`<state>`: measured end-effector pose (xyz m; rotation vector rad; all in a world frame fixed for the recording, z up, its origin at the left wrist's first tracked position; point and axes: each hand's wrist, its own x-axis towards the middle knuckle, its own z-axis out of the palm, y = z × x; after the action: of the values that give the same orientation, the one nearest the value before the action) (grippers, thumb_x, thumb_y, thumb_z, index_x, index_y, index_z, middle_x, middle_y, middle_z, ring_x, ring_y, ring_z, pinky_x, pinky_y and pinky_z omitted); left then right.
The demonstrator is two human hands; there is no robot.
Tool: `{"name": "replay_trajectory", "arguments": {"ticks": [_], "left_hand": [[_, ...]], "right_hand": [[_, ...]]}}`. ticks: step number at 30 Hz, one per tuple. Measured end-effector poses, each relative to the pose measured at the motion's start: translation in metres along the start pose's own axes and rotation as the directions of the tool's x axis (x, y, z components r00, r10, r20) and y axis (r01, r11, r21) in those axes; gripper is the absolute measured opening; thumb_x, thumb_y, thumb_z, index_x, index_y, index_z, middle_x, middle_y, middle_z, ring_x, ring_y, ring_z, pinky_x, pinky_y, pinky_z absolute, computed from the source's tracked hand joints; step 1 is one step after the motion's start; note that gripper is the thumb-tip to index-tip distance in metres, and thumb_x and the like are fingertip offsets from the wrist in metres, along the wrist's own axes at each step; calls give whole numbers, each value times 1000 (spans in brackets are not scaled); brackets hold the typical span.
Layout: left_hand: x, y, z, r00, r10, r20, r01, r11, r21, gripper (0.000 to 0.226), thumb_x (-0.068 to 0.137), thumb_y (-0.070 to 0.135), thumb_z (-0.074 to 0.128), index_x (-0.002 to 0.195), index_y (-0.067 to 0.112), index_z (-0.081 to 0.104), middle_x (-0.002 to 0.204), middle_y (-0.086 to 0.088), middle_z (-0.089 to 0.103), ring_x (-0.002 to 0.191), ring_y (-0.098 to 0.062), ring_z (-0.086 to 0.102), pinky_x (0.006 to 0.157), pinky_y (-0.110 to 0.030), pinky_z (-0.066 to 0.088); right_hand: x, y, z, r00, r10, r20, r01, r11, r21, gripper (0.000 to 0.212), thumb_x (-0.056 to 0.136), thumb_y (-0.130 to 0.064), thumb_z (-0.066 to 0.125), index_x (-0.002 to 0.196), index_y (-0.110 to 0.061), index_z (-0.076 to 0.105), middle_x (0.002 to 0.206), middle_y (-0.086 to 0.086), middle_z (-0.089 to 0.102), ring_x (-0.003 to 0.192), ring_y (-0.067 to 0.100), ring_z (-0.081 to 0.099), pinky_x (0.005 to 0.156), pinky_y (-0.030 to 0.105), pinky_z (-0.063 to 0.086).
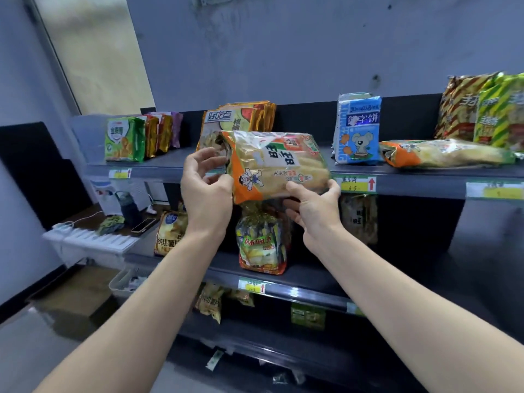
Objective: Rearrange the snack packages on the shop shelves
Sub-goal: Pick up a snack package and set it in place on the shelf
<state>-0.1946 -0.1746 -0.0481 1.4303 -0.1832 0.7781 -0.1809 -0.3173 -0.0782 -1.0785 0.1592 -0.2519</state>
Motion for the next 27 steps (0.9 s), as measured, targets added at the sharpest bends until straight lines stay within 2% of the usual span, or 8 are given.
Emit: {"name": "replay_trajectory", "arguments": {"ticks": [5, 10, 14, 16, 20, 23, 25, 27], "left_hand": [[-8, 11, 2, 998, 64, 29, -65, 997, 30, 30, 85, -7, 57, 97, 21, 59, 90, 9, 68, 77, 3, 65, 63, -11, 50], [-19, 1, 15, 993, 21, 117, -28, 998, 58, 28, 86, -7, 56, 85, 20, 62, 83, 0, 71, 80, -10, 69, 74, -27, 57], [-34, -14, 34, 970, -40, 238, 18, 996, 93, 26, 86, -8, 57, 83, 17, 63, 81, 0, 72, 79, -10, 70, 75, -28, 57], [-41, -22, 46, 956, -70, 284, 46, 995, 93, 25, 86, -7, 57, 84, 17, 63, 80, 2, 72, 78, -7, 70, 73, -26, 57], [-53, -45, 67, 913, -166, 373, 125, 984, 130, 20, 84, -2, 61, 96, 14, 61, 86, 1, 69, 81, -9, 66, 67, -18, 55], [-65, -74, 85, 873, -325, 363, 206, 922, 329, 21, 85, 14, 65, 105, 11, 58, 93, 1, 62, 87, -12, 59, 68, -19, 50], [-73, -97, 95, 783, -527, 331, 355, 815, 458, 39, 84, 34, 67, 109, 7, 54, 98, -3, 60, 86, -15, 57, 70, -26, 48], [-79, -119, 103, 624, -694, 357, 506, 708, 492, 56, 81, 47, 66, 111, 3, 50, 96, -7, 60, 82, -18, 58, 72, -31, 52]], "right_hand": [[-6, 8, -37, 977, -2, -212, -70, 941, -331, 93, 75, -35, 77, 142, -29, 14, 138, 7, 24, 115, 26, 38, 86, 37, 35], [-10, 7, -68, 994, -90, -61, 35, 797, -603, 104, 73, -22, 78, 148, -32, 6, 149, 3, 15, 133, 29, 27, 103, 47, 36], [-14, 4, -91, 969, 92, 230, 80, 763, -641, 48, 79, -9, 71, 123, -19, 55, 118, 0, 62, 107, 24, 60, 78, 34, 52], [-14, 7, -107, 953, 131, 274, 73, 775, -627, 24, 81, -5, 69, 103, -14, 63, 100, 2, 69, 92, 20, 66, 72, 29, 52], [-8, 14, -143, 964, 178, 196, -13, 771, -636, 10, 83, -4, 67, 84, -13, 63, 91, 6, 72, 80, 18, 68, 67, 26, 53], [0, 22, -171, 980, 182, 82, -87, 759, -645, 10, 84, -3, 66, 80, -11, 62, 83, 5, 70, 69, 15, 66, 60, 25, 52], [6, 28, -187, 986, 166, -10, -133, 755, -642, 9, 85, -3, 66, 80, -10, 61, 82, 7, 69, 68, 17, 65, 60, 28, 53], [15, 34, -202, 983, 136, -122, -183, 771, -610, 10, 85, -3, 65, 81, -10, 59, 85, 10, 68, 66, 17, 65, 53, 25, 52]]}}
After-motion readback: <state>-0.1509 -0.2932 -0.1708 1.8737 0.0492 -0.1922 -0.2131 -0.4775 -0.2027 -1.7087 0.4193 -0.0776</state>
